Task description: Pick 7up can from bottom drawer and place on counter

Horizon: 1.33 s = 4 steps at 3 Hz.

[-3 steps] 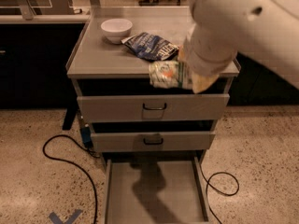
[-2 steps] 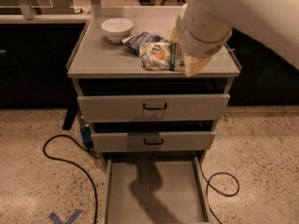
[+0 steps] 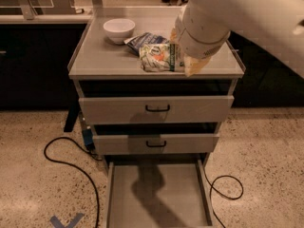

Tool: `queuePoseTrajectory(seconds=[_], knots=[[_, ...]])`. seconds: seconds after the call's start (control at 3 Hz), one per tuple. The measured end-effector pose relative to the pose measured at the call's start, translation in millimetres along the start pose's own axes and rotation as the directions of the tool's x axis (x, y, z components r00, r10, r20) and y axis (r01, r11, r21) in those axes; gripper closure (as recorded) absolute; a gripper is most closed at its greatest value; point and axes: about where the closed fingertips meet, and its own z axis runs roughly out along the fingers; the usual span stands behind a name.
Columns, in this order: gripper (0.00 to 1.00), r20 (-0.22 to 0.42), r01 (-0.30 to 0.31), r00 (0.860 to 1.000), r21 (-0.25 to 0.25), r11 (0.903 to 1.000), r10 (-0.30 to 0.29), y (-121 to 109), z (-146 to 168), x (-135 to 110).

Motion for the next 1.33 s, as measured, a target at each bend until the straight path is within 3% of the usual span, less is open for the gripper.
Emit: queuePoseTrajectory(seconds=[0.33, 0.67, 1.0, 1.33], knots=[[1.0, 0.047, 0.097, 0.994, 0.041, 0.9945, -0.099, -40, 34, -5], [1.0, 0.112, 0.225, 0.965, 0.097, 0.9695, -0.235, -95, 63, -23], [1.0, 0.114, 0.267, 0.951, 0.154, 0.9512, -0.286, -120, 52, -28], [1.0, 0.113, 0.266, 0.952, 0.152, 0.952, -0.284, -118, 52, -27]])
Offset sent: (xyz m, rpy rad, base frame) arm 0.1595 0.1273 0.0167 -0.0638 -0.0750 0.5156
